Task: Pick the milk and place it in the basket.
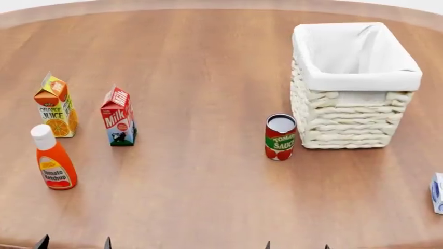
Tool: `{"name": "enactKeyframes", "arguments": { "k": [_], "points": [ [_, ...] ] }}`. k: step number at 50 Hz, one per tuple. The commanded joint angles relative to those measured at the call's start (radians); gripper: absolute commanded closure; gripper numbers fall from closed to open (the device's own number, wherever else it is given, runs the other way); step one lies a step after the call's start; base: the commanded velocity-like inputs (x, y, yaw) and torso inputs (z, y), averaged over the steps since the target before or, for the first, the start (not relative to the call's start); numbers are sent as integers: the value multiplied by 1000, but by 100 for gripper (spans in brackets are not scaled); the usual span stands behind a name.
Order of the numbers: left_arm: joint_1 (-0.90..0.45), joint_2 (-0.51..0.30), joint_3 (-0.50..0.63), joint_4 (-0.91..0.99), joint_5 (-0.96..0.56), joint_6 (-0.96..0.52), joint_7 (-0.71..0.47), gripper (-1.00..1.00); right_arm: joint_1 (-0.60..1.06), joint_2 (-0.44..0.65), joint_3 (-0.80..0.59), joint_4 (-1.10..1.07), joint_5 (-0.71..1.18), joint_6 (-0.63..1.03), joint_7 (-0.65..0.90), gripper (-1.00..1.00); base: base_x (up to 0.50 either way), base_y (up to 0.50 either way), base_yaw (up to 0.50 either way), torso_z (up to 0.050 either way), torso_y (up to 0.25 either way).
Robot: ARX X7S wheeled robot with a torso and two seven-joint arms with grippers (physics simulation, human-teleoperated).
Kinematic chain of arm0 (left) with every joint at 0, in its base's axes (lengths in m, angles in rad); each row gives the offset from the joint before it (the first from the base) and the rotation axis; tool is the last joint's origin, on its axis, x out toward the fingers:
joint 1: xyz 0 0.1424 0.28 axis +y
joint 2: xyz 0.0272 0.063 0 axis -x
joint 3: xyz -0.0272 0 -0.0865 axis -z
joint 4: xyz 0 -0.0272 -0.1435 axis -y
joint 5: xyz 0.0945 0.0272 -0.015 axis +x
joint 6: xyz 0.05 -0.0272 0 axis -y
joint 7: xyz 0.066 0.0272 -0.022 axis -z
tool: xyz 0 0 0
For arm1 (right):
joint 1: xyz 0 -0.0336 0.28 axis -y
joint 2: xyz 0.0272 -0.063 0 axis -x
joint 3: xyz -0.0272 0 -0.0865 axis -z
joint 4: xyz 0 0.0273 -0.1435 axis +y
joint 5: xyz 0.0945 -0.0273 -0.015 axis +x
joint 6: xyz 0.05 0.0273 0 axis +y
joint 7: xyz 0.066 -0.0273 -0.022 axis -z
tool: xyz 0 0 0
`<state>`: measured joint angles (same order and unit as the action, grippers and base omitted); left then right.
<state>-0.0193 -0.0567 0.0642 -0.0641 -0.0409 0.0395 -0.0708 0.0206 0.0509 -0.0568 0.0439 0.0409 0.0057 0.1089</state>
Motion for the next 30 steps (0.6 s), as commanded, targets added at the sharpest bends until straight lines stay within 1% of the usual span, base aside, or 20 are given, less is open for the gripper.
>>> {"name": "enactKeyframes", "arguments": {
  "k": [1, 10, 12, 16, 18, 19, 20, 21, 22, 23, 24, 25, 26, 27, 29, 30],
  "points": [
    [-5, -3, -5, -6, 6, -7, -5, -100, -8, 1, -7, -10, 19, -17, -20, -100, 0, 500, 0, 0, 0],
    [-10, -15, 10, -21, -4, -4, -19, -100, -3, 15, -28, 7, 34, -32, -14, -100, 0, 500, 0, 0, 0],
    [-10, -17, 14, -21, -5, -7, -22, -100, 1, 15, -24, 13, 42, -29, -5, -100, 0, 0, 0, 0, 0],
    [-5, -21, 21, 37, -13, -82, -32, -100, 10, 24, -22, -22, 59, 40, 6, -100, 0, 0, 0, 0, 0],
    [2, -27, 23, 169, -35, -213, -31, -100, 16, 36, -17, -139, 109, 175, -6, -100, 0, 0, 0, 0, 0],
    [-5, -34, 24, 266, -53, -309, -28, -100, 23, 46, -19, -231, 103, 259, 18, -100, 0, 0, 0, 0, 0],
    [-16, -41, 24, 346, -78, -400, -21, -100, 32, 54, -11, -311, 151, 338, 4, -100, 0, 0, 0, 0, 0],
    [-27, -45, 24, 397, -84, -452, -28, -100, 43, 58, -1, -365, 182, 401, 6, -100, 0, 0, 0, 0, 0],
    [-52, -50, 22, 470, -102, -541, -31, -100, 61, 76, -22, -437, 138, 467, 43, -100, 0, 0, 0, 0, 0],
    [-100, -52, 16, 552, -129, -654, -37, -100, 96, 88, -25, -524, 160, 584, 48, -100, 0, 0, 0, 0, 0],
    [-138, -55, 17, 603, -132, -716, -48, -100, 128, 91, -11, -575, 203, 675, 42, -100, 0, 0, 0, 0, 0],
    [-170, -55, 11, 634, -149, -774, -50, -100, 153, 93, -5, -611, 209, 726, 57, -100, 0, 0, 0, 0, 0],
    [-220, -49, -9, 677, -181, -868, -55, -100, 176, 101, -10, -641, 204, 761, 69, -100, 0, 0, 0, 0, 0],
    [-279, -47, -22, 720, -201, -948, -64, -100, 243, 93, 35, -699, 274, 880, 64, -100, 0, 0, 0, 0, 0],
    [-353, -37, -53, 761, -241, -1063, -75, -100, 307, 102, 47, -756, 297, 984, 83, -100, 0, 0, 0, 0, 0],
    [-375, -36, -57, 777, -249, -1092, -79, -100, 328, 110, 39, -772, 286, 1008, 100, -100, 0, 0, 0, 0, 0]
  ]
}}
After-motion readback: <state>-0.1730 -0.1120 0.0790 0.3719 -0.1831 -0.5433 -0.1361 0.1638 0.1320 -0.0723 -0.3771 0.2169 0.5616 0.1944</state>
